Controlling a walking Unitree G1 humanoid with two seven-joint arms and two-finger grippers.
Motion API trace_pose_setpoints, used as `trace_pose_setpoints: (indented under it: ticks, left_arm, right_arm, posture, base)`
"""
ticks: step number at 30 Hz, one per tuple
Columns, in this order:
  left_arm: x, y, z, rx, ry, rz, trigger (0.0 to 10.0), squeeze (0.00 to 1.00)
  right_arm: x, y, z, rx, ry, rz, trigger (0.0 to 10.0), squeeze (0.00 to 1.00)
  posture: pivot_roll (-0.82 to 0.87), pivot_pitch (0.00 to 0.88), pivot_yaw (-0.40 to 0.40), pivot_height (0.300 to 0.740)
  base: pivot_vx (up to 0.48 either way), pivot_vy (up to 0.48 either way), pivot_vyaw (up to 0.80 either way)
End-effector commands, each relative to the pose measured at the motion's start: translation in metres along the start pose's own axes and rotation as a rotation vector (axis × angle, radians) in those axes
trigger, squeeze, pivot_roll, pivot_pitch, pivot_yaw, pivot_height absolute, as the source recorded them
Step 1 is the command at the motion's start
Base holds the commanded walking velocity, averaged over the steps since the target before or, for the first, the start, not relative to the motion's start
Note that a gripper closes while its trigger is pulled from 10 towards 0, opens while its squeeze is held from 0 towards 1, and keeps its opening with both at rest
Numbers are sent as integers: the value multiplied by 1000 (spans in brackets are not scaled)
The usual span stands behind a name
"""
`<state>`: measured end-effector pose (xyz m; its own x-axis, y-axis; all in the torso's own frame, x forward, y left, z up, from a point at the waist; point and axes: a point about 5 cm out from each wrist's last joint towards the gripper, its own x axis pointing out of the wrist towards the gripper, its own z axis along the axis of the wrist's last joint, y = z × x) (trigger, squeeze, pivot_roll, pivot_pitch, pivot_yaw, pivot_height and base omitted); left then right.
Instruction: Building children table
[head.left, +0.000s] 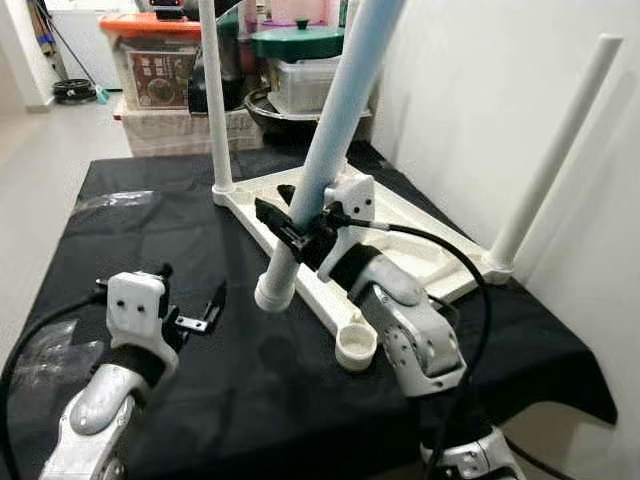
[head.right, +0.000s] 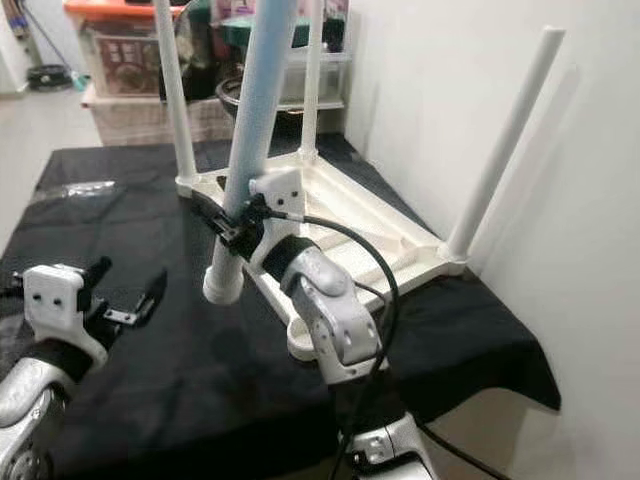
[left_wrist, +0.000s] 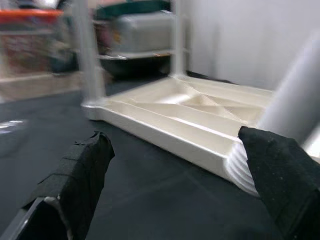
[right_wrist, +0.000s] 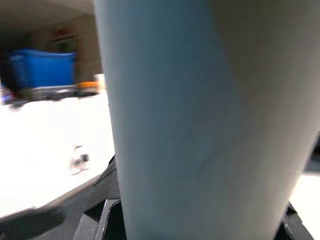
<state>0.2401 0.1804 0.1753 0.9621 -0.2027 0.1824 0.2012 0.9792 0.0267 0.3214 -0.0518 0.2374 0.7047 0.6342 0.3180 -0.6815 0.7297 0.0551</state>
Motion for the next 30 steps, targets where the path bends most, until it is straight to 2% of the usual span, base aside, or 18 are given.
trace_pose_setpoints:
  ticks: [1, 7, 24, 30]
  left_arm:
    - [1, -1, -4, -6, 16, -6, 10000, 0]
    - [2, -4, -6, -12, 15, -24, 10000, 0]
    - [3, 2, -5, 9, 13, -32, 10000, 0]
    - [-11, 15, -9, 37, 51, -11, 10000, 0]
  right_arm:
    - [-2, -4, -2, 21, 3, -41, 10000, 0]
    - [-1, -5, -3, 16, 6, -71, 10000, 0]
    - [0, -9, -4, -8, 11, -94, 10000, 0]
    - [-9, -21, -4, -100, 90, 100, 10000, 0]
  posture:
    - [-72, 0, -24, 740]
    - [-77, 0, -18, 740]
    - [-47, 0, -18, 740]
    - [-12, 0, -43, 740]
  base:
    - [0, 0, 0]
    - [0, 0, 0]
    - [0, 0, 0]
    - [0, 0, 0]
